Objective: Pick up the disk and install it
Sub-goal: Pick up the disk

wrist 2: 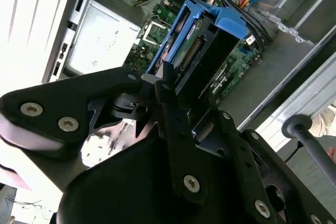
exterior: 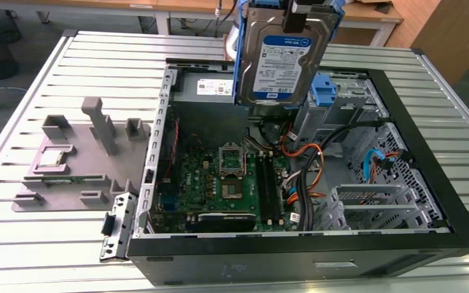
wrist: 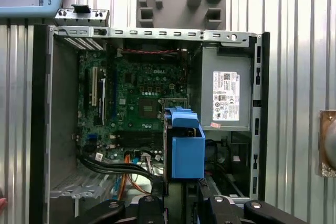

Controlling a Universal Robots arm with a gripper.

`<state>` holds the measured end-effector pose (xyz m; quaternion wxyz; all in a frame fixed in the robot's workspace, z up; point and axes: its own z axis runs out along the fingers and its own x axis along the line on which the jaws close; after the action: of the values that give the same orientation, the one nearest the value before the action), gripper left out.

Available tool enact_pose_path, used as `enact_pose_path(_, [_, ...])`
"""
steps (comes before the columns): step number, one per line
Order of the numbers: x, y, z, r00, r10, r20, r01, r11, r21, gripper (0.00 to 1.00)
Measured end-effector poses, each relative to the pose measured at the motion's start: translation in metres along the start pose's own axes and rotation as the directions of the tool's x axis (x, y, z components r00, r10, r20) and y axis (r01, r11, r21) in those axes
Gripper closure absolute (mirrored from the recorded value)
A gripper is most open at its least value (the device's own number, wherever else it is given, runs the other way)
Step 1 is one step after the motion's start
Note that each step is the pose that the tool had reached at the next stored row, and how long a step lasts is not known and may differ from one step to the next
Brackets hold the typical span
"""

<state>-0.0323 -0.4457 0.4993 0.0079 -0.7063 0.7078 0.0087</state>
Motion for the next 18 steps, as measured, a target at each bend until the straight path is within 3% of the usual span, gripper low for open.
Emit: enact_pose_path(18, [0.0444, -0.0001, -0.0010, 0.9991, 0.000, -0.0429, 0.000, 1.0000, 0.0000, 0.65])
